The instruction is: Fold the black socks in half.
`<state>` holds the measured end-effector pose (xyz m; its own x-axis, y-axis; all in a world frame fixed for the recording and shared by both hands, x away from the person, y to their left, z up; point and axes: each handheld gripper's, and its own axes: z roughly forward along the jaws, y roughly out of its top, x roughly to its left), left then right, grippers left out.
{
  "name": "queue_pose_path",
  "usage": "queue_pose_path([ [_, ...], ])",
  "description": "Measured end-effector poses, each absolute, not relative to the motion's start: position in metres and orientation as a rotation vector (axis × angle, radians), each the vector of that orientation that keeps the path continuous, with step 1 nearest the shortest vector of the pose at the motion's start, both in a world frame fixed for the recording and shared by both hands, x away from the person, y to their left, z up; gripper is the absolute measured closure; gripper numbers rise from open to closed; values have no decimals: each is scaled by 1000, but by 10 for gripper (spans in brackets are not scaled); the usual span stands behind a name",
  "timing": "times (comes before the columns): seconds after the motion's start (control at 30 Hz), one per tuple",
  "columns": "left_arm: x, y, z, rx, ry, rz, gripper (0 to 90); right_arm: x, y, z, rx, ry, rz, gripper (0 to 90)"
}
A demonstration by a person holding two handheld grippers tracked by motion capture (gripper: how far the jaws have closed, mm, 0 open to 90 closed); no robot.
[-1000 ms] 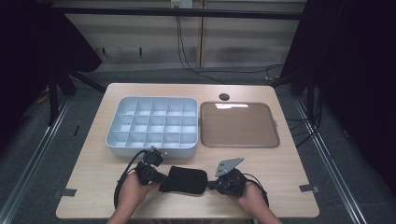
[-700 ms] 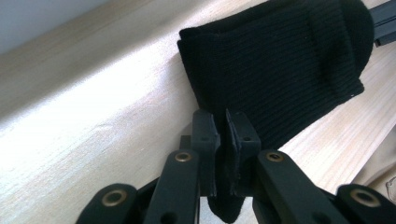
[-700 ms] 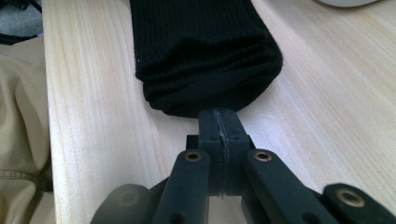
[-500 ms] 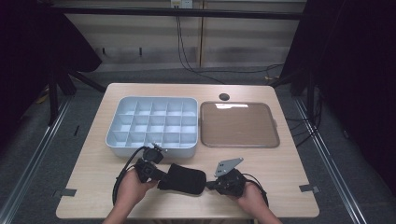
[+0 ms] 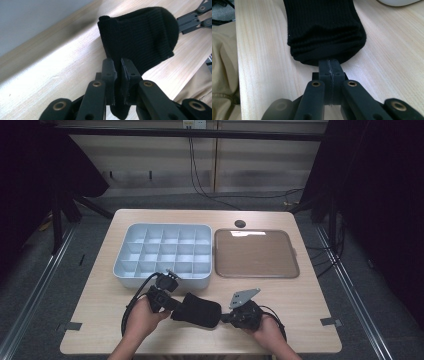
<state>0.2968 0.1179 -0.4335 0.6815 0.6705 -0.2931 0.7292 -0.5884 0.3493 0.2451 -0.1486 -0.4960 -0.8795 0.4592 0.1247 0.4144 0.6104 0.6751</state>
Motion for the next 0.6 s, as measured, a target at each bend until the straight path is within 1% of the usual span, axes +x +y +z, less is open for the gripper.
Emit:
queue_pose_path([
  [0.6, 295, 101, -422, 2474, 1028, -184, 824, 249, -145, -496, 736, 2765, 1138, 900],
])
